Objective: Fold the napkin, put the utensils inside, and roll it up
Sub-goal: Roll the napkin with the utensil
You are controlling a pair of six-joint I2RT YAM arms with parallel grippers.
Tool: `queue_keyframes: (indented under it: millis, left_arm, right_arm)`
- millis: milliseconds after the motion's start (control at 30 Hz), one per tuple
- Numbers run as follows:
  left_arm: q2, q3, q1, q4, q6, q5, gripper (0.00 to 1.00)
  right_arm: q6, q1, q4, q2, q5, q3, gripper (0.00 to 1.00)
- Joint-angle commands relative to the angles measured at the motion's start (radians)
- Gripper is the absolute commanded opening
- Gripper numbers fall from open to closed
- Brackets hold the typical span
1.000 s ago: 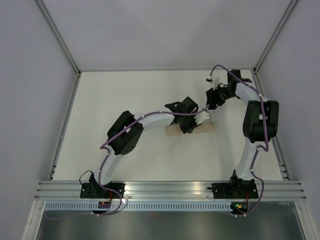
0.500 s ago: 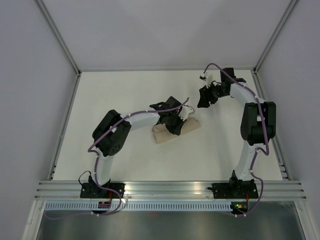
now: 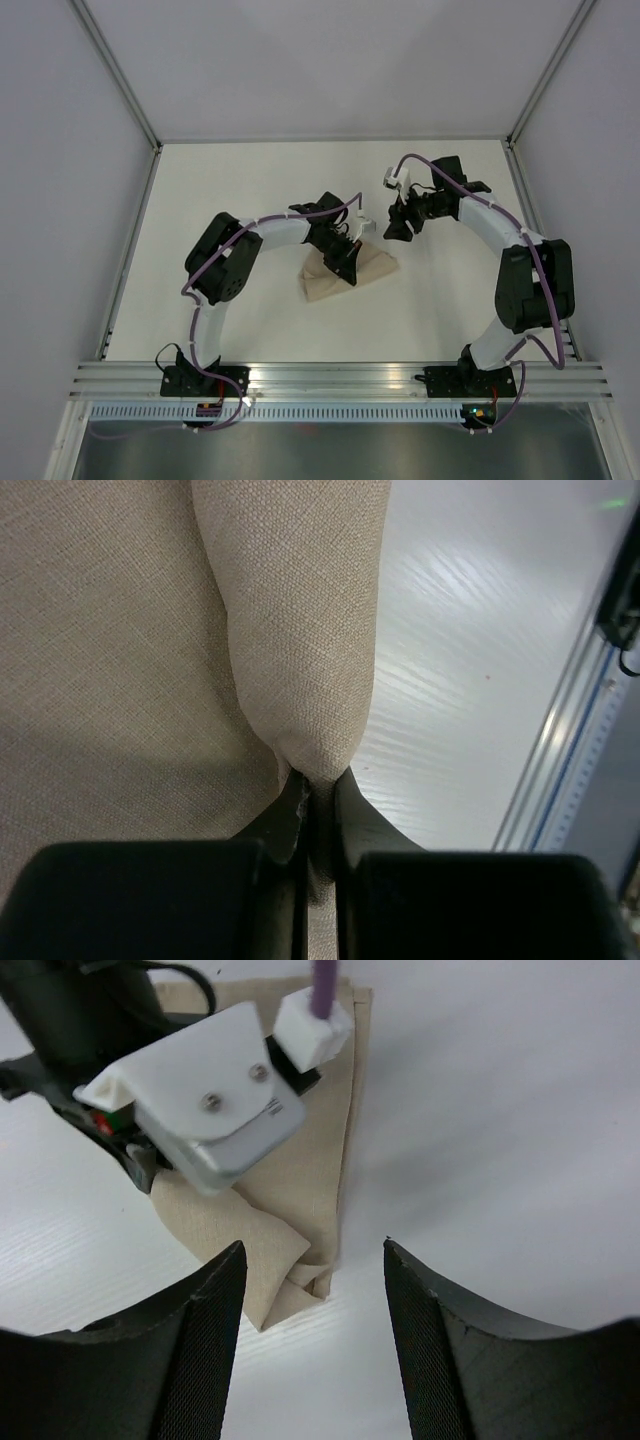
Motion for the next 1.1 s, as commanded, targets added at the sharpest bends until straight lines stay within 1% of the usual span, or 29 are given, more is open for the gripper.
queue_keyframes:
  millis: [0,67,167,200,367,500,600,800,1067]
  left_arm:
    - [0.134,-0.059,-0.020,-0.245,-0.011,0.013,0.02]
    - [0.159,-0.045,-0.021,-0.254,-0.003,0.030,0.02]
    - [0.189,-0.017,-0.015,-0.280,0.009,0.051,0.02]
    - [0.196,-0.008,-0.013,-0.285,0.009,0.054,0.02]
    - [0.213,0.008,-0.007,-0.300,0.009,0.051,0.02]
    - [0.219,0.021,-0.003,-0.309,0.010,0.050,0.02]
    - [0.226,0.034,0.000,-0.317,0.009,0.050,0.02]
    - [0.236,0.044,-0.001,-0.321,0.009,0.048,0.02]
    - [0.239,0.052,0.000,-0.320,0.009,0.063,0.02]
  right_arm:
    - [-0.210,0.008,-0.076,-0.085,-0.089,-0.079,0.63]
    - [-0.339,0.027,-0.120,-0.127,-0.090,-0.135,0.63]
    - [-0.407,0.086,-0.131,-0.193,-0.053,-0.224,0.64]
    - [-0.407,0.128,-0.101,-0.207,-0.022,-0.246,0.63]
    - [-0.372,0.258,0.019,-0.269,0.094,-0.366,0.65]
    - [-0.343,0.375,0.105,-0.280,0.176,-0.418,0.65]
    - [-0.332,0.435,0.152,-0.272,0.225,-0.450,0.65]
    - [-0.305,0.490,0.220,-0.252,0.286,-0.486,0.65]
    - [-0.262,0.538,0.272,-0.217,0.355,-0.496,0.61]
